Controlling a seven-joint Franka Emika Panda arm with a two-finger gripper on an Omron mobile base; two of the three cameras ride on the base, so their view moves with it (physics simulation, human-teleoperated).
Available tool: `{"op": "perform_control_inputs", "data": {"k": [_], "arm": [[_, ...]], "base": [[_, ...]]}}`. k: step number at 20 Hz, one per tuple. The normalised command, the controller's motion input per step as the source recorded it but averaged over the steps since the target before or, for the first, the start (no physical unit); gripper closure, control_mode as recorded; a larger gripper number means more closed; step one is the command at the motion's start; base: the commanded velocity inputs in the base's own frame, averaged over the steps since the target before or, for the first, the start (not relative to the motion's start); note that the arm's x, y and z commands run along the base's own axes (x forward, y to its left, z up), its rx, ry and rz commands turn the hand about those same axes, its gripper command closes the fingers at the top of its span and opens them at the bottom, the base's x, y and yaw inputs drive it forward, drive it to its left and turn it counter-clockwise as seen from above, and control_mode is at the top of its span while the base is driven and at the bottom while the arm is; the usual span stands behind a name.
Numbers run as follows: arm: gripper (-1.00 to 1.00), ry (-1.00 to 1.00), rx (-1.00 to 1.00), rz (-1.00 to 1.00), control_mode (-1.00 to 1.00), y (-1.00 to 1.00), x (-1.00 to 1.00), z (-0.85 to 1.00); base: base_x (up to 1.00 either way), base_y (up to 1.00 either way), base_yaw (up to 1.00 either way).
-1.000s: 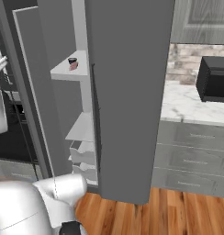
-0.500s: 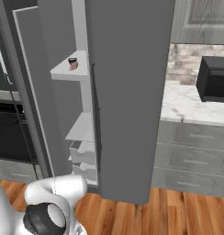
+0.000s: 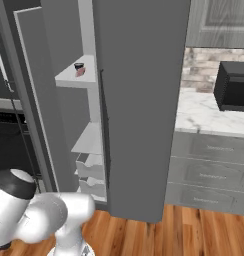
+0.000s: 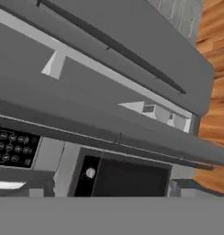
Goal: There's a steak in the fridge that needs to be moved to the freezer for freezing. Pick up the steak from the fridge, place it on any shelf in the freezer, and close the fridge and freezer doors when done.
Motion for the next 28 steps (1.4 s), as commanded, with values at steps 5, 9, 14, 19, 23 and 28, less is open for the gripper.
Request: {"op": "perform_control_inputs", "data": {"k": [5,9,14,19,23,28], "arm": [[-1.0,-0.03,-0.68,-0.01,-1.0,0.21,0.38,-0.65],[-1.0,0.11,-0.7,-0.04,-1.0,0.22,0.08,-0.39],[-1.0,0.27,-0.67,-0.19,-1.0,0.04,0.19,-0.36],[-1.0,0.3,-0.49,-0.06,-1.0,0.0,0.8,-0.24],[-1.0,0.15,-0.38,0.0,-1.0,0.06,0.66,-0.01],[-1.0,0.24,-0.28,0.0,-1.0,0.02,0.7,0.0]], "base": [[0.0,0.0,0.0],[0.0,0.0,0.0],[0.0,0.0,0.0],[0.0,0.0,0.0],[0.0,0.0,0.0],[0.0,0.0,0.0]]}}
